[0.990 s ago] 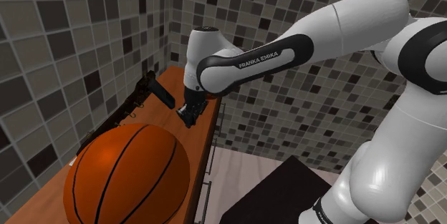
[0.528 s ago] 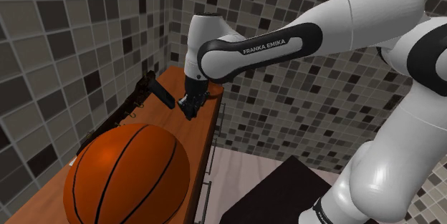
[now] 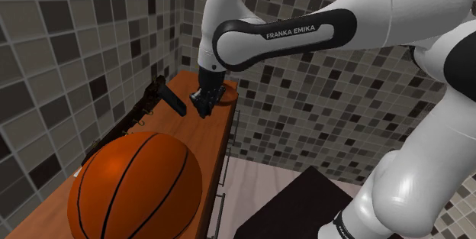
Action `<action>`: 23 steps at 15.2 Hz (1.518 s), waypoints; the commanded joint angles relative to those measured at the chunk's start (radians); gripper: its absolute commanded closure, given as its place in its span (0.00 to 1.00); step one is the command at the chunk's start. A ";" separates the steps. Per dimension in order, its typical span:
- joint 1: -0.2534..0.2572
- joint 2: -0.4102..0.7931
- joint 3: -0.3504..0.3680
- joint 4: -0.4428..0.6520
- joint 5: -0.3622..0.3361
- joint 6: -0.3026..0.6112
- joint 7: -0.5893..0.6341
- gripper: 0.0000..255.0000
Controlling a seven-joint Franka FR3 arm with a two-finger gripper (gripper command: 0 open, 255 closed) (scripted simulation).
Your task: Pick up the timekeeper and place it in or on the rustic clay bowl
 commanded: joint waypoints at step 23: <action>-0.197 0.361 -0.168 0.515 -0.040 -0.155 -0.367 1.00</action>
